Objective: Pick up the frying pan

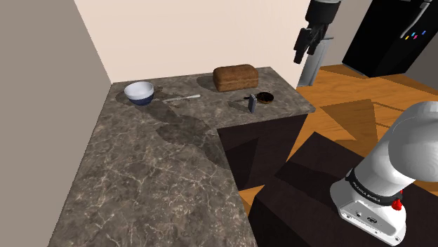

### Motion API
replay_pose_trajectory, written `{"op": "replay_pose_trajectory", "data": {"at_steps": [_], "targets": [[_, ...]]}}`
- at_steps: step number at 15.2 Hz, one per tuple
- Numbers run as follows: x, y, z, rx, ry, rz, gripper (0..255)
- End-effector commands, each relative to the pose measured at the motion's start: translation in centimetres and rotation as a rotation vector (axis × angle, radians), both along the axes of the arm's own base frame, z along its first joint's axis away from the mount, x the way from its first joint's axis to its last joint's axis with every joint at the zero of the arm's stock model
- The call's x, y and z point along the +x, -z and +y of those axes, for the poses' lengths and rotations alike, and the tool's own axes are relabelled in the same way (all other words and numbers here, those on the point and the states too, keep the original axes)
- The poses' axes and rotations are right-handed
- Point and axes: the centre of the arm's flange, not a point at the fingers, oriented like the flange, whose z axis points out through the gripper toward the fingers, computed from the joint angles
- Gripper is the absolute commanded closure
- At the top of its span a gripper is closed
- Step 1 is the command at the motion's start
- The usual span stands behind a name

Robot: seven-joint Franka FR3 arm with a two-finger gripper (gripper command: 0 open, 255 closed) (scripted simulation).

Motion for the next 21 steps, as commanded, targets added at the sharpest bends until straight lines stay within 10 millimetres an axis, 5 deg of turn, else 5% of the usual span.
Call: {"op": "replay_pose_trajectory", "data": {"at_steps": [1, 21], "targets": [[1.4, 1.6, -2.2, 0.008, -0.042, 0.015, 0], [16.8, 20.4, -16.4, 0.087, -0.440, 0.169, 0]]}}
